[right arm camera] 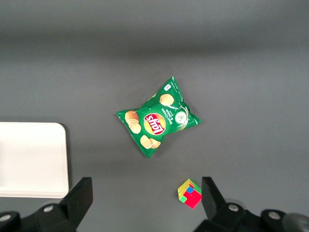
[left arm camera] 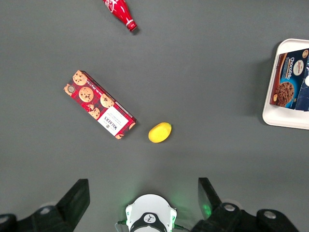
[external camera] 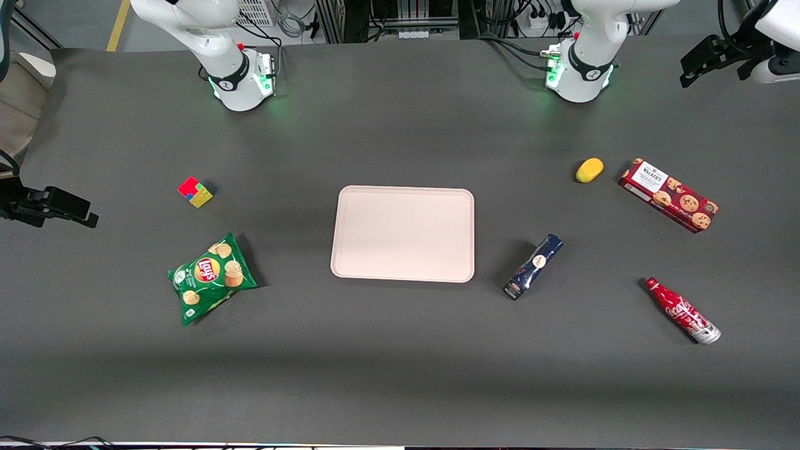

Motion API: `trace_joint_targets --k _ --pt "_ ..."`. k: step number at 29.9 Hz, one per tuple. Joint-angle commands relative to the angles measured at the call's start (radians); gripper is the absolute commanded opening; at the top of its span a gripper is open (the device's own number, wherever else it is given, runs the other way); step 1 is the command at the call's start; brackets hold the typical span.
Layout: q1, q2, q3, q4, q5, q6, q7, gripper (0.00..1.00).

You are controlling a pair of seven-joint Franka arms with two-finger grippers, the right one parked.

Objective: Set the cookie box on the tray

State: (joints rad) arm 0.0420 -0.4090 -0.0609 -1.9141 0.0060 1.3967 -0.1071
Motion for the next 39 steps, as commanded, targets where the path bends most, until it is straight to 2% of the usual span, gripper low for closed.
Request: trace_joint_targets --k 1,18,39 --pt "0.001 0.009 -0.014 0.009 -0.011 0.010 0.012 1.00" --pt "-0.001 0.012 -0.016 0.009 -0.012 0.010 0.012 1.00" --pt "-0.001 0.064 -0.077 0.009 -0.038 0.062 0.012 1.00"
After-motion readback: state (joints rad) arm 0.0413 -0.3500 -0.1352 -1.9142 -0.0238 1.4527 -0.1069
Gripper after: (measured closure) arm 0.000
